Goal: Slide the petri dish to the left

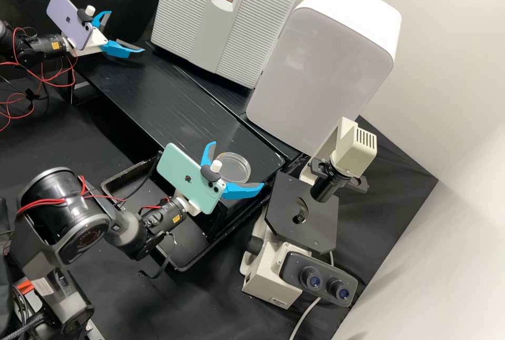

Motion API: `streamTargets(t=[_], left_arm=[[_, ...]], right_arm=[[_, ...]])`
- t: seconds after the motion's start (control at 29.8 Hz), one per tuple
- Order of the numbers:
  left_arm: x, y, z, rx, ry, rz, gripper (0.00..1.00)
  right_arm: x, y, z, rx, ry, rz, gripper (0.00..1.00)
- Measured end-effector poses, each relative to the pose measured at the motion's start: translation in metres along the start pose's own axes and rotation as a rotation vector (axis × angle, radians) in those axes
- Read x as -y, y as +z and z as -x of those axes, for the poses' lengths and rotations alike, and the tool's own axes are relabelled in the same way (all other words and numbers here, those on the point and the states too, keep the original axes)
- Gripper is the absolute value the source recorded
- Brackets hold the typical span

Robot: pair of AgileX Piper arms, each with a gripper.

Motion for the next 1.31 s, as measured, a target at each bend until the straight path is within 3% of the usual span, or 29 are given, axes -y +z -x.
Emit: streamTargets(t=[0.13, 0.37, 0.57, 1.14, 1.31], left_arm=[[0.0, 0.0, 0.0, 0.0, 0.0, 0.0, 1.0], [0.0, 0.0, 0.0, 0.0, 0.0, 0.0, 1.0], [0.0, 0.0, 0.0, 0.0, 0.0, 0.0, 1.0], [0.0, 0.0, 0.0, 0.0, 0.0, 0.0, 1.0], [0.0, 0.0, 0.0, 0.0, 0.0, 0.0, 1.0]], right_arm=[[0.011, -0.004, -0.001, -0.02, -0.045, -0.006, 1.0], [0.027, 0.004, -0.005, 0.011, -0.11, 0.012, 1.0], [0.03, 0.01, -0.007, 0.03, -0.093, 0.003, 1.0], [0.031, 0.01, -0.007, 0.036, -0.088, -0.003, 1.0], [0.028, 0.009, -0.012, 0.034, -0.067, 0.009, 1.0]])
